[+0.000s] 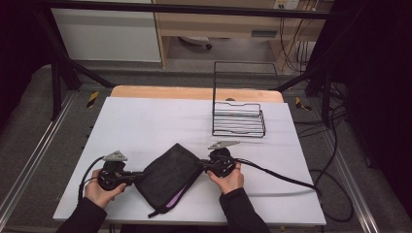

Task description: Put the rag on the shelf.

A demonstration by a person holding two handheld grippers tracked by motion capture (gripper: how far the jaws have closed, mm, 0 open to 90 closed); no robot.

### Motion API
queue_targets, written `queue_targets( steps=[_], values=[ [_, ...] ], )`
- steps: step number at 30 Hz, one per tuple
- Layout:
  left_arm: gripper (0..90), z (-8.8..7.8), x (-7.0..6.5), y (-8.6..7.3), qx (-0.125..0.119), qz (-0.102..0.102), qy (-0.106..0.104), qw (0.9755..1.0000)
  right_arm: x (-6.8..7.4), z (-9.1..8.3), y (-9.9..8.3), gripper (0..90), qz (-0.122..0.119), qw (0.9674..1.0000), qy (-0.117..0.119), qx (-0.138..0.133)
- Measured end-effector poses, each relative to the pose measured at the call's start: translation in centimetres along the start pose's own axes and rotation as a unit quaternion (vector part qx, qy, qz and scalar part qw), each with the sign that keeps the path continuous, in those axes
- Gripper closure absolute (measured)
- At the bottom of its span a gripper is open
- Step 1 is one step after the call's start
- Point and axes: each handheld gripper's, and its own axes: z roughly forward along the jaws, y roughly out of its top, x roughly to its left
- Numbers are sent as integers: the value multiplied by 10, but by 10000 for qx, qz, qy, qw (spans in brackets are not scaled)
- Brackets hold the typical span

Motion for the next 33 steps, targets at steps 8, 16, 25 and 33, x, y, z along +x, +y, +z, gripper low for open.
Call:
queue_targets(
  steps=[8,16,25,33],
  values=[
    [802,29,-43,-1,-214,363,106,9991,-29,-9,27,821,-646,9972,-371,77],
    [702,31,-47,-2,-218,486,184,9984,-44,31,26,808,-913,9939,-625,42],
    [493,21,-29,8,-386,439,467,9972,-25,0,14,301,-1048,9909,-730,-417],
    [656,34,-28,0,83,417,195,9989,10,-5,-26,200,-645,9974,-227,-206]
  ],
)
